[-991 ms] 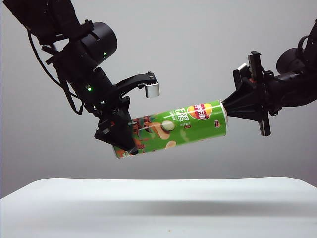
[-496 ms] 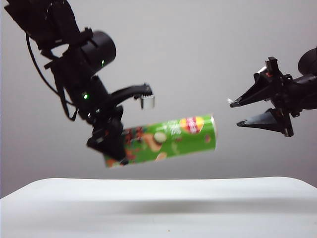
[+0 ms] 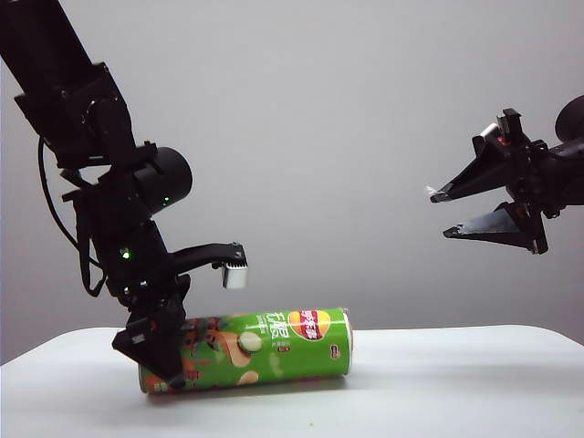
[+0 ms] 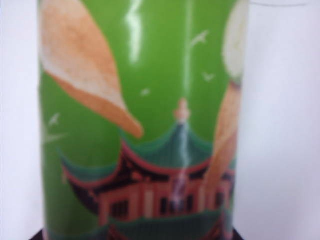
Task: Pick up the green tub of chips from the desk, push the transparent container that's holding the chips and has slipped out back in, and finally put the chips back on the desk.
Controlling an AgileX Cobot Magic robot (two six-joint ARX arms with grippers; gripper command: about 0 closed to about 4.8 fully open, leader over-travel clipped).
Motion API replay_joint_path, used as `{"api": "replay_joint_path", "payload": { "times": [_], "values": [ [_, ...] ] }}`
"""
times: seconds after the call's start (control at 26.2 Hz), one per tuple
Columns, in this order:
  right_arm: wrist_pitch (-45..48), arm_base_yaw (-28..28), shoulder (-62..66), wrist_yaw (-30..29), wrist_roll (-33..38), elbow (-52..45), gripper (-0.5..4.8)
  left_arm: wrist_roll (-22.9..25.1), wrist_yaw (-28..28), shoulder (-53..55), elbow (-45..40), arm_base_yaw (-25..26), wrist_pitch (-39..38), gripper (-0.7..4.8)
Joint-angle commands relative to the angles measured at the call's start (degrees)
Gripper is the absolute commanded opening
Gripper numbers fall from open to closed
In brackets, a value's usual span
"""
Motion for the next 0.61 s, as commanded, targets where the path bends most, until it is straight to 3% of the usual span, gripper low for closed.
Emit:
{"api": "replay_joint_path", "payload": {
  "times": [0.04, 0.15, 0.3, 0.42, 0.61],
  "values": [
    [0.4, 0.0, -0.4, 0.0, -1.2, 0.0, 2.48, 0.2, 0.5, 0.3, 0.3, 0.0, 0.7, 2.91],
    [0.5, 0.0, -0.4, 0.0, -1.2, 0.0, 2.48, 0.0, 0.5, 0.5, 0.3, 0.0, 0.8, 3.44],
    [0.5, 0.0, -0.4, -0.1, -1.5, 0.0, 2.49, -0.1, 0.5, 0.5, 0.3, 0.0, 1.0, 3.63],
    [0.5, 0.0, -0.4, -0.1, -1.6, 0.0, 2.49, -0.7, 0.5, 0.4, 0.3, -0.1, 1.0, 4.79],
    [0.5, 0.0, -0.4, -0.1, -1.6, 0.0, 2.53, -3.1, -1.0, -0.4, 0.4, -0.8, 0.7, 4.79]
  ]
}}
